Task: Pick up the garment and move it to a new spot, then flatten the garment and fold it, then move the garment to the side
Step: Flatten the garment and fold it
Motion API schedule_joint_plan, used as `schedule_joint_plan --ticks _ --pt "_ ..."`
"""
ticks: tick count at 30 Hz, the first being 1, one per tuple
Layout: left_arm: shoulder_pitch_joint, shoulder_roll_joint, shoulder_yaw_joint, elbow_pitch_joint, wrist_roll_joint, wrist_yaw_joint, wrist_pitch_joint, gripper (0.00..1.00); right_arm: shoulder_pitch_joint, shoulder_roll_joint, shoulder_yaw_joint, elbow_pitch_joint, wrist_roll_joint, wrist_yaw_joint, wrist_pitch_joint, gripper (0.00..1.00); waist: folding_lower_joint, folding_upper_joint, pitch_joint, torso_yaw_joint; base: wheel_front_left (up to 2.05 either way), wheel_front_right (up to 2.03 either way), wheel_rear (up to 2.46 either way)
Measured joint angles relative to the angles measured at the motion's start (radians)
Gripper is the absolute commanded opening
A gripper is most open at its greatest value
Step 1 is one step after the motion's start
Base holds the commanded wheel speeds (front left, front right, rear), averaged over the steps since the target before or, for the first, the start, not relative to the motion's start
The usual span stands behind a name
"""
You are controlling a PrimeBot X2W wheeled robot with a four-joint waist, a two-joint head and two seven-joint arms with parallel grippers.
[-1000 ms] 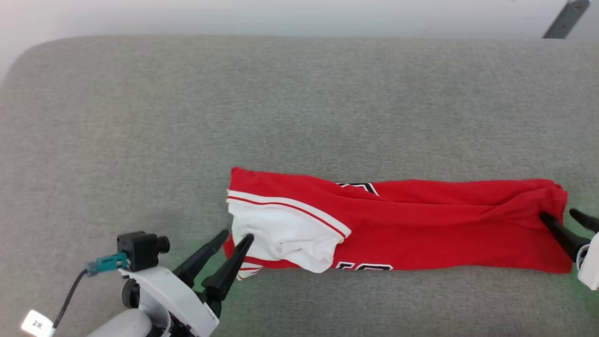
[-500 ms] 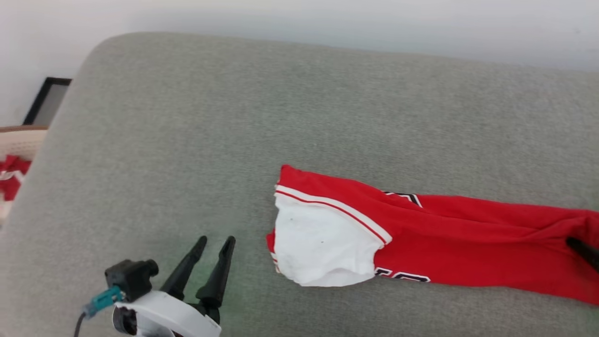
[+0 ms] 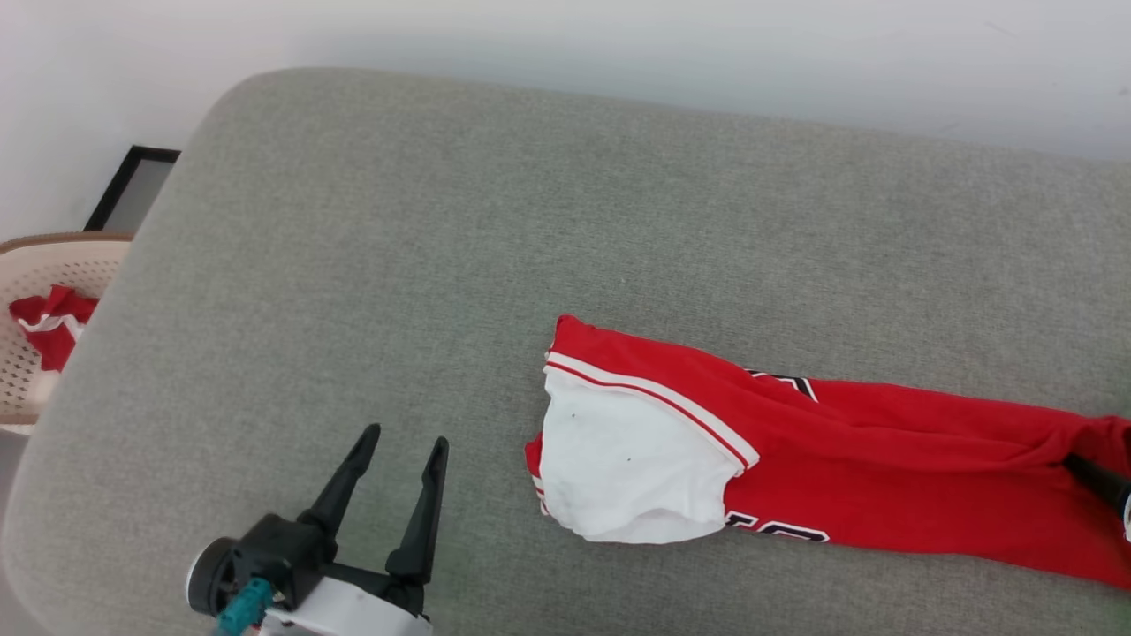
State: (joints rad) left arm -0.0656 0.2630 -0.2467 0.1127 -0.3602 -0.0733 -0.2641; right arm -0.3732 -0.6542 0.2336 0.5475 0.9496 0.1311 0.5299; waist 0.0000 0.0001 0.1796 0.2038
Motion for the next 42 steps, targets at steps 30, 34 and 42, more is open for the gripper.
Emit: schedule_joint_plan --ticks 30,34,42 --pt "0.001 -0.094 0.136 -0.143 0.239 -0.055 0.000 1.00 -0.064 -0.111 -0.309 0.176 -0.110 0.000 -0.174 0.00 0.0000 -0.0001 0.085 -0.199 0.00 0.00 0.00" --pt "0.004 -0.098 0.141 -0.132 0.235 -0.055 0.000 1.00 -0.028 -0.085 -0.266 0.091 -0.127 0.000 -0.148 0.00 0.0000 0.0000 0.072 -0.202 0.00 0.00 0.00" --pt "0.034 -0.093 0.147 -0.114 0.209 -0.055 0.000 1.00 0.042 -0.020 -0.144 -0.248 -0.091 0.000 -0.040 0.00 0.0000 -0.0001 0.032 -0.184 0.00 0.00 0.00"
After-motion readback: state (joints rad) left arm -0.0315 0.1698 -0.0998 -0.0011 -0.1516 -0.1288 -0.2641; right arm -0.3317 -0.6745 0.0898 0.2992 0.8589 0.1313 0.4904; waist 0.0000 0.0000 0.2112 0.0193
